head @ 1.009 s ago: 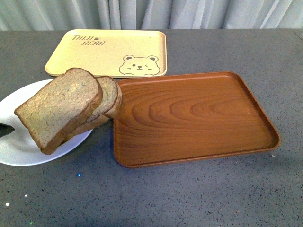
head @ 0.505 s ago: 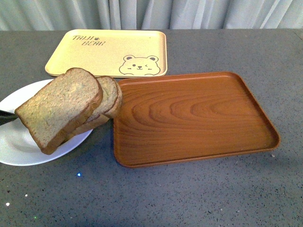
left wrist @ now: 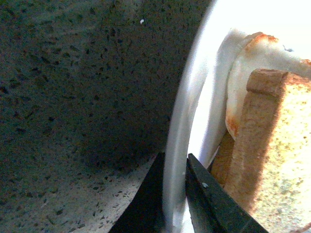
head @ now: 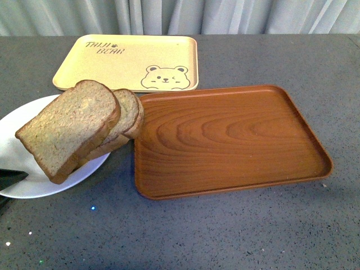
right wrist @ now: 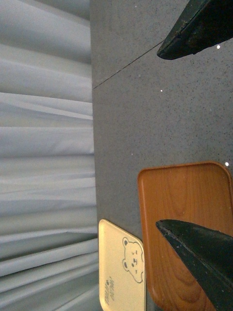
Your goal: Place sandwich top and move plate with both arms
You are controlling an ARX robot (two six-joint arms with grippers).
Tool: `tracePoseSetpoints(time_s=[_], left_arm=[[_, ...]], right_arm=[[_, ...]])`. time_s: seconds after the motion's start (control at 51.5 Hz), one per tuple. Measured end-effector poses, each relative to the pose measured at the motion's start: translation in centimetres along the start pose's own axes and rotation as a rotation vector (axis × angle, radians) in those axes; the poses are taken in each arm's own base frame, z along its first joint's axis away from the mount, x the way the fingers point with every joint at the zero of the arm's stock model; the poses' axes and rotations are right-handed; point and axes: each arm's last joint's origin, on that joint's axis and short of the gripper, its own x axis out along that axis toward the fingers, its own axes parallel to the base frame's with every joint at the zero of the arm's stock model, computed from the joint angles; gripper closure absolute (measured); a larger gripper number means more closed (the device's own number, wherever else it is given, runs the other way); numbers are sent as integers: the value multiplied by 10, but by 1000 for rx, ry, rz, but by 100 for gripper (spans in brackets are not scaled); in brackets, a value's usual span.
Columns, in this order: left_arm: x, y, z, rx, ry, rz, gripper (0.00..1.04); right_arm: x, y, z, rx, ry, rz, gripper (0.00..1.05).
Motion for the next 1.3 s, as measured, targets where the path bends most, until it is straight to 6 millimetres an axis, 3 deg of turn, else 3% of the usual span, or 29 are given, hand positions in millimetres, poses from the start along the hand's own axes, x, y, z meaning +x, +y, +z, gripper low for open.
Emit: tracePoseSetpoints(time_s=[0.058,0.524,0.796,0.951,1.067,1.3], left_arm=[[-1,-2,1,-17,8,-28,102],[-12,-18,2,-41,22,-97,102],[-15,-52,7,-32,29,-170,102],[2,-84,7,7,56,-196,102],[33,-122,-1,64,110,-202,102],[80,-153,-10,115,171,-172,102]], right_arm=[[0,0,0,0,0,0,9],[0,0,0,0,0,1,9],[0,0,0,0,0,0,9],[0,0,0,0,0,0,9],[0,0,0,0,0,1,9],[0,0,0,0,0,0,9]])
